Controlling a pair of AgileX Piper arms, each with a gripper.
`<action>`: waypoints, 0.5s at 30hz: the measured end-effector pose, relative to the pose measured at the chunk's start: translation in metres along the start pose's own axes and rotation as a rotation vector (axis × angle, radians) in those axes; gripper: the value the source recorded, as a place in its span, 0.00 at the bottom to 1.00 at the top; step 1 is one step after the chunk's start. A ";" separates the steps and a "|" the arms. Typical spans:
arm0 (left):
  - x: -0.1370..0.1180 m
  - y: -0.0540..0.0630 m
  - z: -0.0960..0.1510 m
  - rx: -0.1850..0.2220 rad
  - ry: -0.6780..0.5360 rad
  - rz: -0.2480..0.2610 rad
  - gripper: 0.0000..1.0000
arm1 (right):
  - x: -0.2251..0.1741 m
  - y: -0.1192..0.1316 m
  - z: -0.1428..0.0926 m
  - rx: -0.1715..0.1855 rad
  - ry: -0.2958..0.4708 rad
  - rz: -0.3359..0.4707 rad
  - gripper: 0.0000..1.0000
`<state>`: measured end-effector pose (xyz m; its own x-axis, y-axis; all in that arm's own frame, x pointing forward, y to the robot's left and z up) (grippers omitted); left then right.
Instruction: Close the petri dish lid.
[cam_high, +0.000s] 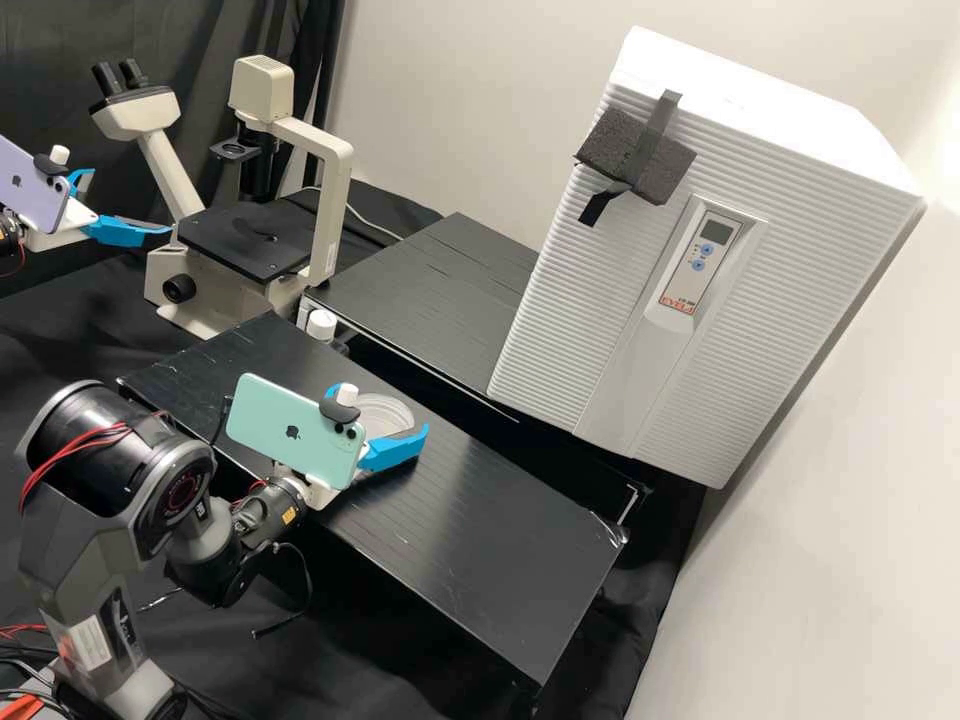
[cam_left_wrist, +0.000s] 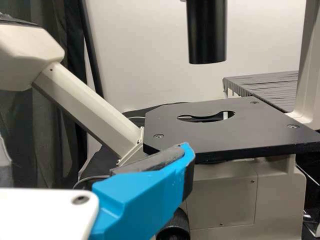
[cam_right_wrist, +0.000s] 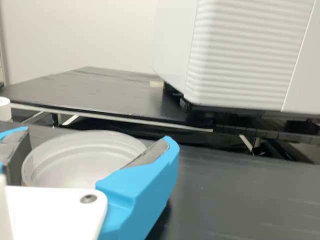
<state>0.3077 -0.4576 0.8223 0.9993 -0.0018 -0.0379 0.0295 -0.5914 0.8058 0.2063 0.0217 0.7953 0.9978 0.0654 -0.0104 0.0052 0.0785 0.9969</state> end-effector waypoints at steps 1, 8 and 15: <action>0.000 0.000 0.000 0.000 0.000 0.000 1.00 | 0.000 0.000 0.000 0.000 -0.001 -0.001 1.00; 0.000 0.000 0.000 0.000 0.000 0.000 1.00 | -0.008 0.003 -0.001 0.003 0.000 0.014 1.00; 0.000 0.000 0.000 0.000 0.000 0.000 1.00 | -0.023 0.021 -0.003 0.100 -0.009 0.138 1.00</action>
<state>0.3077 -0.4576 0.8223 0.9993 -0.0018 -0.0379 0.0295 -0.5914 0.8058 0.1835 0.0253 0.8164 0.9900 0.0598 0.1277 -0.1261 -0.0297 0.9916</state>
